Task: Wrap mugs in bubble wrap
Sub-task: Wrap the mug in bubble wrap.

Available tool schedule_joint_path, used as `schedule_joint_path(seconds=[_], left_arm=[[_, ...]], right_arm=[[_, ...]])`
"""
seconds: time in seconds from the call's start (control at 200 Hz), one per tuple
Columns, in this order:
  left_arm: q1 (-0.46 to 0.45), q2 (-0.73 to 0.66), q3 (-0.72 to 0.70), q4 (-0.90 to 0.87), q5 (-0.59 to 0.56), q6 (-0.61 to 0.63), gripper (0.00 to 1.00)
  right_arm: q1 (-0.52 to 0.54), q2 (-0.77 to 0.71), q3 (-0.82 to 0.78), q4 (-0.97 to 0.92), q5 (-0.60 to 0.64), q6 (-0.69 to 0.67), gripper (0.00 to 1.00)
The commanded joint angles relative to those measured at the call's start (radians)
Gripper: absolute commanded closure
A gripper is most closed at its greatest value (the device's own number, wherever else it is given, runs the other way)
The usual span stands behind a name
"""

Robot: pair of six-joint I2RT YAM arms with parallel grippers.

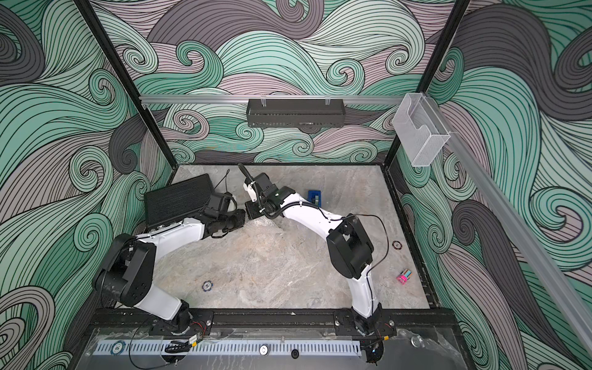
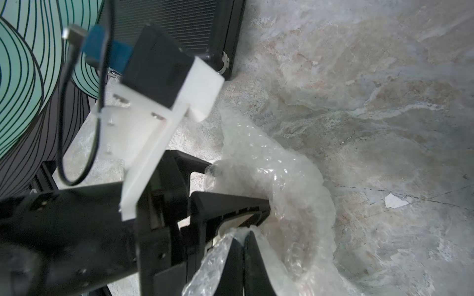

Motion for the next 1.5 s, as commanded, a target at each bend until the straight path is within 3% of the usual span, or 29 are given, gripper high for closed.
schedule_joint_path(seconds=[0.0, 0.32, 0.575, 0.715, 0.741, 0.766, 0.971, 1.086, 1.286, 1.496], left_arm=[[-0.004, -0.039, -0.021, -0.001, 0.016, 0.028, 0.51], [-0.002, -0.075, -0.049, 0.065, 0.03, 0.019, 0.56], [0.003, -0.185, -0.103, 0.112, -0.035, -0.033, 0.46], [0.019, -0.271, -0.129, 0.095, -0.107, -0.076, 0.34], [0.022, -0.282, -0.129, 0.086, -0.114, -0.079, 0.07], [0.024, -0.297, -0.127, 0.075, -0.123, -0.081, 0.01], [0.038, -0.377, -0.123, 0.012, -0.114, -0.08, 0.01], [0.038, -0.342, -0.06, -0.141, 0.01, -0.026, 0.02], [0.038, -0.286, -0.052, -0.138, 0.15, -0.002, 0.09], [0.04, -0.202, -0.016, -0.168, 0.129, 0.004, 0.11]], right_arm=[[-0.013, 0.023, 0.034, 0.004, -0.021, 0.053, 1.0], [-0.018, 0.107, 0.064, -0.004, -0.039, 0.086, 1.0], [-0.016, 0.145, 0.057, -0.004, -0.037, 0.095, 1.0], [-0.015, 0.154, 0.057, -0.009, -0.035, 0.096, 1.0], [-0.015, 0.155, 0.056, -0.01, -0.033, 0.096, 1.0], [-0.015, 0.156, 0.056, -0.011, -0.032, 0.095, 1.0], [-0.013, 0.155, 0.053, -0.012, -0.027, 0.099, 1.0], [-0.013, 0.154, 0.064, -0.021, -0.027, 0.099, 1.0], [-0.013, 0.15, 0.071, -0.032, -0.025, 0.09, 1.0], [-0.013, 0.15, 0.071, -0.032, -0.029, 0.092, 1.0]])
